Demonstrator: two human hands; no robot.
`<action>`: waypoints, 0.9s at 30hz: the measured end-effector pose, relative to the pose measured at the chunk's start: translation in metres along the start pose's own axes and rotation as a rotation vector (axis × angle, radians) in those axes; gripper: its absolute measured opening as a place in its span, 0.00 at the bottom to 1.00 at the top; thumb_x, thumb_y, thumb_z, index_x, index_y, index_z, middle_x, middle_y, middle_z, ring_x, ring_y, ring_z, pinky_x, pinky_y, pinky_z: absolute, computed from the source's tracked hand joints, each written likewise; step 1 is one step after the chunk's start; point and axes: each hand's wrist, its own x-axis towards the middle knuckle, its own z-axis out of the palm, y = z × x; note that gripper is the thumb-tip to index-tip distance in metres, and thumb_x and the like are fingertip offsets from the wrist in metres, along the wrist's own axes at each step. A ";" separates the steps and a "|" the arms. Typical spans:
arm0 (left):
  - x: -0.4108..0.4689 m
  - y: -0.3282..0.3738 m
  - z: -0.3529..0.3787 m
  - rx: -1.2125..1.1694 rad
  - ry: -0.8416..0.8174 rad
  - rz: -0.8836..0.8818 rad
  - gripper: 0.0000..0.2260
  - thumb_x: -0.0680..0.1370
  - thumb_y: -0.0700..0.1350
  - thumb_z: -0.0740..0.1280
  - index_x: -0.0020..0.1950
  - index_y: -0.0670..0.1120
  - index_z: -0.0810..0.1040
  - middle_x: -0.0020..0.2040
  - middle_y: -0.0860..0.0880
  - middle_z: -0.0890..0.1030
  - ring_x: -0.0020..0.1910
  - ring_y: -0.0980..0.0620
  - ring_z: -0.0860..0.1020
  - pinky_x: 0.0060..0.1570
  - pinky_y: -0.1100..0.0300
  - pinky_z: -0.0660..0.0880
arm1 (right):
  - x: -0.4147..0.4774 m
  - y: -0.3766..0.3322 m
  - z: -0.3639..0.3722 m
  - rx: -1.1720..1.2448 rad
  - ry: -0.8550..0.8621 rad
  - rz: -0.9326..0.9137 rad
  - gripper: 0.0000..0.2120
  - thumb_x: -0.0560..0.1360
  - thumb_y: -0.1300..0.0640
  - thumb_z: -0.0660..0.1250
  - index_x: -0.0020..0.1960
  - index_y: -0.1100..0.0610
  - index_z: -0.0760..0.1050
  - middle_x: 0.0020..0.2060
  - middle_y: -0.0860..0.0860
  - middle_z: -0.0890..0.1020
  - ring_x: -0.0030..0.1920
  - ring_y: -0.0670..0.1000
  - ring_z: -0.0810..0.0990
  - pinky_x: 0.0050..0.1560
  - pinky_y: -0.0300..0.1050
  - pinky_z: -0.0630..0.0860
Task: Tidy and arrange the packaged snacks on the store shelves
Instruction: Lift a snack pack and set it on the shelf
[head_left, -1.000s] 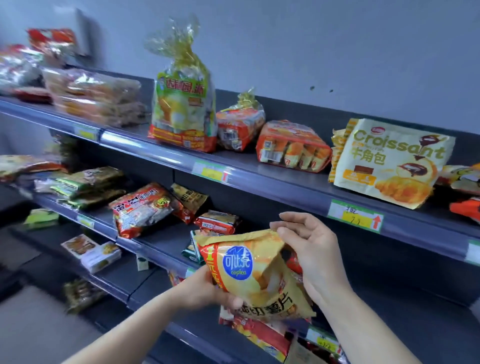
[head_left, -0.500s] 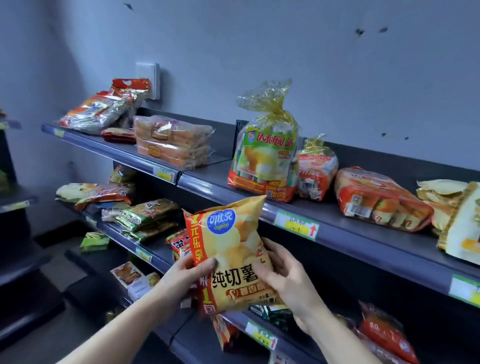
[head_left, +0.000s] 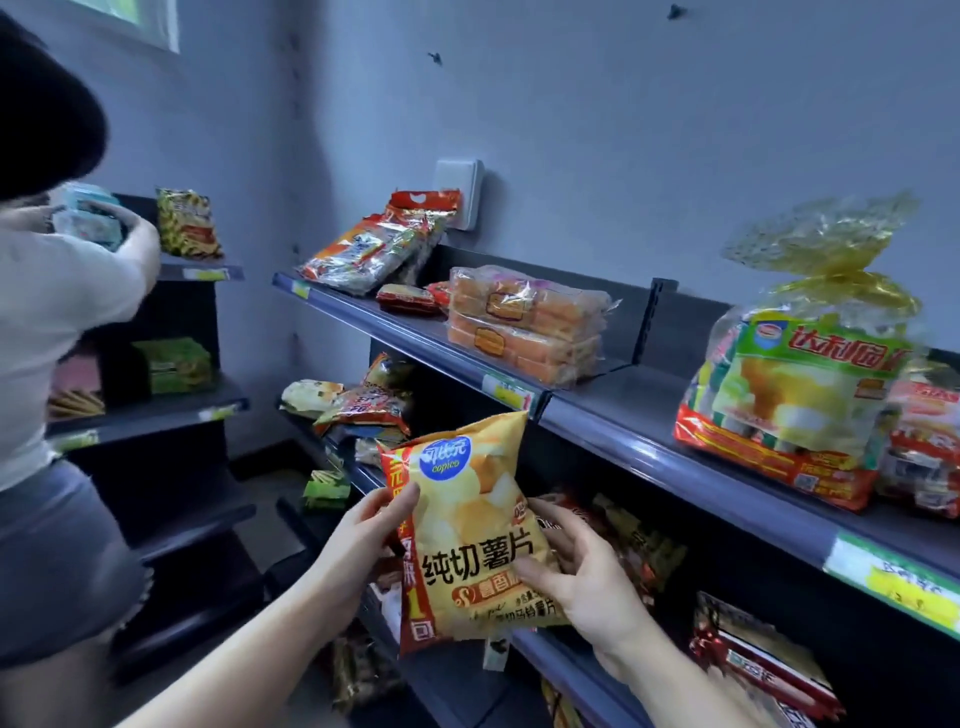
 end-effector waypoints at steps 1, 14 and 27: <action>0.008 0.000 -0.013 -0.005 0.027 0.001 0.28 0.68 0.60 0.73 0.62 0.46 0.76 0.51 0.44 0.85 0.51 0.43 0.83 0.52 0.47 0.78 | 0.011 0.001 0.009 -0.004 -0.023 0.005 0.26 0.68 0.65 0.74 0.61 0.47 0.72 0.55 0.49 0.79 0.53 0.44 0.80 0.52 0.45 0.80; 0.151 0.001 -0.124 -0.028 0.199 -0.078 0.17 0.75 0.49 0.69 0.58 0.40 0.78 0.40 0.44 0.85 0.30 0.49 0.82 0.30 0.62 0.77 | 0.224 0.034 0.110 -0.020 -0.017 0.037 0.13 0.69 0.58 0.75 0.46 0.60 0.74 0.39 0.53 0.82 0.40 0.51 0.81 0.40 0.44 0.76; 0.326 0.004 -0.214 0.354 0.305 -0.151 0.27 0.61 0.68 0.71 0.50 0.49 0.83 0.43 0.51 0.85 0.37 0.55 0.78 0.34 0.62 0.71 | 0.426 0.063 0.161 0.072 0.183 0.181 0.13 0.73 0.57 0.71 0.48 0.65 0.73 0.44 0.59 0.82 0.39 0.52 0.80 0.35 0.43 0.71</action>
